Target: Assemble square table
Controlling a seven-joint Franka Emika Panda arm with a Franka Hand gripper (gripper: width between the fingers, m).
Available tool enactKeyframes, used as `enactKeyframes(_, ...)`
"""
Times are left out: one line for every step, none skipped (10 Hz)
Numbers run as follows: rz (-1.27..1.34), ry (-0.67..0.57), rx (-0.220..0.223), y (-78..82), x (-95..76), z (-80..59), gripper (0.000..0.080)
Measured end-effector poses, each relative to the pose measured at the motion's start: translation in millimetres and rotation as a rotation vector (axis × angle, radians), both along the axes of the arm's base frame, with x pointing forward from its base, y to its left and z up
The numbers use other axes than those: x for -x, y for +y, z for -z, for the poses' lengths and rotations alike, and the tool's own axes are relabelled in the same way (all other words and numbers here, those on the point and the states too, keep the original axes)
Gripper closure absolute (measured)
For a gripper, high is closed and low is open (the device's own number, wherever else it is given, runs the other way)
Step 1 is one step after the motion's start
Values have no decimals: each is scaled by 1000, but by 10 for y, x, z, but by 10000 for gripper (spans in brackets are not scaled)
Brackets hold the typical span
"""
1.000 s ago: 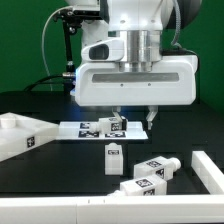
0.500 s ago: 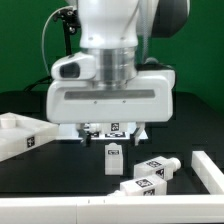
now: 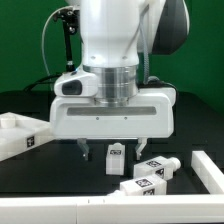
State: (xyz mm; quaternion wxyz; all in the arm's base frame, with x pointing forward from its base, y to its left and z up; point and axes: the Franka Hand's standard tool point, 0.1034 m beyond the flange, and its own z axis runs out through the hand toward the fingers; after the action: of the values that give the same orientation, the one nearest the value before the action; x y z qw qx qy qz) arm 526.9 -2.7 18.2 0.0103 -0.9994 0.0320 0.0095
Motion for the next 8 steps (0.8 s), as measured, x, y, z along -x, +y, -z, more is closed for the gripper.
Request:
enactKeyframes(-2,-3,1,11,9,10,151)
enactKeyframes(-6,1,2,29,47,34,151)
enactKeyframes(-8,8,2,30,92,61,151)
enactKeyframes(-8,13,3,29,121,81,151)
enactKeyframes(-8,12,3,29,115,78,151)
enactKeyframes(-8,13,3,29,116,78,258)
enactKeyframes(-8,13,3,29,116,79,258)
enactKeyframes(-8,13,3,28,117,80,453)
